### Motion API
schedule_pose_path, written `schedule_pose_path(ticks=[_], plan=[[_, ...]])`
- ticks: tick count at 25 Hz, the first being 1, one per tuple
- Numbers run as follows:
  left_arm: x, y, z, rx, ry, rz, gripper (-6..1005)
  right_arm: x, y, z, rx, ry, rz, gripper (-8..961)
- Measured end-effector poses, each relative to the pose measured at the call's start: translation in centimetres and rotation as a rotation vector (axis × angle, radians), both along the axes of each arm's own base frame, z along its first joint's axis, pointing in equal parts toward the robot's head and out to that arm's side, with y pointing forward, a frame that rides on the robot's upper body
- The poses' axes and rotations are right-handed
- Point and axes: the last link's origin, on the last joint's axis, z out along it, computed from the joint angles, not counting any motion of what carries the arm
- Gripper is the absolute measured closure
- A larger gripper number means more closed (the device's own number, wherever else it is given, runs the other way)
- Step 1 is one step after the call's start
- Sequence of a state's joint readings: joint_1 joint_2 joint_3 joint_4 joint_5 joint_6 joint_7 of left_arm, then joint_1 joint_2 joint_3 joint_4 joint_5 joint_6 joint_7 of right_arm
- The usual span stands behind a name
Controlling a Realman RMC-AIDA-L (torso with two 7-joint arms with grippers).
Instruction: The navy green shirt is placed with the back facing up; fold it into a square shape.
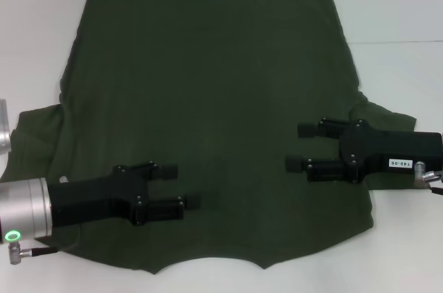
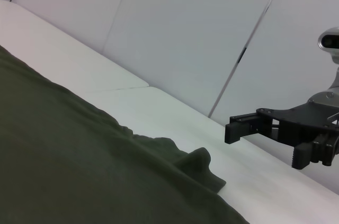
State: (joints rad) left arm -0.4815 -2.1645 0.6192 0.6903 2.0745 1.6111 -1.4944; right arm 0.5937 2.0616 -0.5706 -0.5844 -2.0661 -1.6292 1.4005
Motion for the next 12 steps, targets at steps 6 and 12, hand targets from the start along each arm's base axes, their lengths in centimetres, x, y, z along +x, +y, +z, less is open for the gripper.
schedule_pose_path(ticks=[6,12], plan=[[-0.02,-0.01,0.01,-0.001,-0.001,0.004,111,-0.01,0.00,0.00,0.000,0.000,0.000,38],[-0.02,0.01,0.01,-0.001,-0.001,0.005,112,-0.15,0.09,0.05,0.004,0.007,0.003,38]])
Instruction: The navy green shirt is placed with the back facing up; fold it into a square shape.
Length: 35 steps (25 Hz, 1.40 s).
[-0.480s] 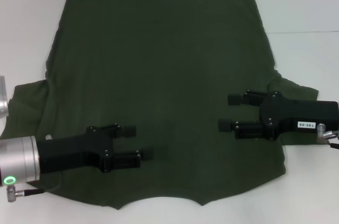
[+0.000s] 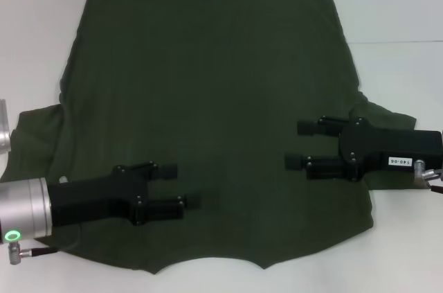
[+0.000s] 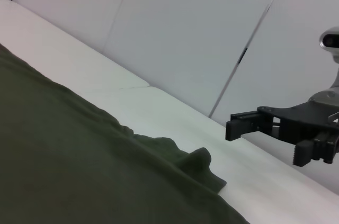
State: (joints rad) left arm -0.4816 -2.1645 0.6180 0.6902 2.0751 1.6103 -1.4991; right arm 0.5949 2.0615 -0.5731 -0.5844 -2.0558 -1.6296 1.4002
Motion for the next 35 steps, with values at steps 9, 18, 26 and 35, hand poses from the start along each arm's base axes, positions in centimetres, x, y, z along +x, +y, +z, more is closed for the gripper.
schedule_pose_path(ticks=[9,18,26,35], plan=[[-1.4,1.4,2.2,0.109,-0.071,0.179,111,-0.2,-0.1,0.0,0.010,0.029,0.000,38],[-5.4,2.8,5.4,0.294,-0.070,0.433,111,-0.4,-0.2,-0.5,0.012,0.045,-0.016,38],[-9.5,2.5,7.6,0.450,-0.020,0.630,112,-0.8,0.1,-0.6,0.025,0.071,-0.019,38],[-12.0,2.2,7.6,0.529,0.071,0.740,112,-0.8,0.1,-0.9,0.026,0.086,-0.033,38]])
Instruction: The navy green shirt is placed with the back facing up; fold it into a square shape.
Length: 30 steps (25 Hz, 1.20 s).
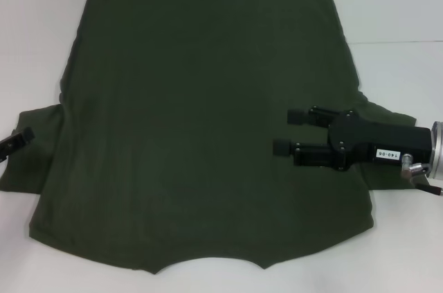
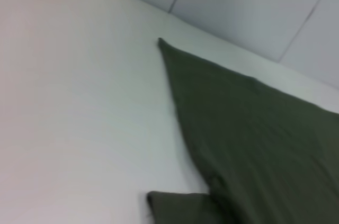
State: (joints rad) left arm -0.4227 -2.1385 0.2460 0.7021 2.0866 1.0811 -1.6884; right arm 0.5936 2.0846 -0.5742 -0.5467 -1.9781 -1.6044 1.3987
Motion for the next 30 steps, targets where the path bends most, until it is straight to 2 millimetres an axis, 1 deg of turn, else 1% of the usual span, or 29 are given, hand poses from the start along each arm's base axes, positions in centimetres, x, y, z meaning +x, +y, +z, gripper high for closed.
schedule_pose_path(ticks=[4,6,18,23,30], plan=[[-0.3,0.1,-0.2,-0.002,0.020,0.017,111,0.0,0.0,0.0,0.000,0.003,-0.001,39],[-0.4,0.1,-0.7,-0.013,0.033,0.016,111,0.0,0.0,0.0,0.000,0.003,-0.002,39],[-0.1,0.3,-1.9,-0.053,0.059,0.000,110,0.0,0.0,0.0,-0.001,0.006,-0.006,39],[0.0,0.4,-1.9,-0.055,0.063,-0.003,112,0.0,0.1,0.0,0.002,0.006,-0.005,39],[0.1,0.7,-1.1,-0.038,0.085,-0.008,111,0.0,0.1,0.0,0.003,0.006,-0.004,39]])
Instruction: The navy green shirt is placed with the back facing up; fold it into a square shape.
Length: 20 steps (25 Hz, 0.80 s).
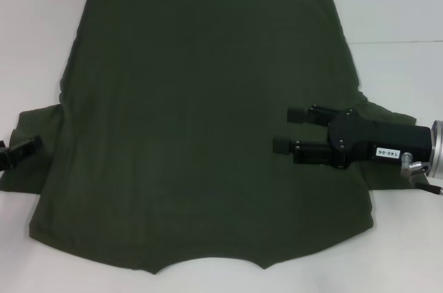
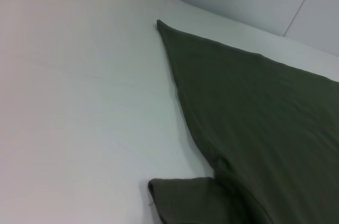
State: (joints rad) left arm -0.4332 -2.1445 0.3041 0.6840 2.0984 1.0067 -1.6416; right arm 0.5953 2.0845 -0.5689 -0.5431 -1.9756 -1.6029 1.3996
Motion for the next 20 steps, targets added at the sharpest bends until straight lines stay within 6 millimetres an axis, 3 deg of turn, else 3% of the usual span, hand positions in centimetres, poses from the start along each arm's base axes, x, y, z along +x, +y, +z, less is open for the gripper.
schedule_pose_path(ticks=[20], plan=[[0.05,-0.27,-0.84,-0.032,0.008,-0.008,120,-0.07,-0.07,-0.09,-0.003,0.004,0.002,39]])
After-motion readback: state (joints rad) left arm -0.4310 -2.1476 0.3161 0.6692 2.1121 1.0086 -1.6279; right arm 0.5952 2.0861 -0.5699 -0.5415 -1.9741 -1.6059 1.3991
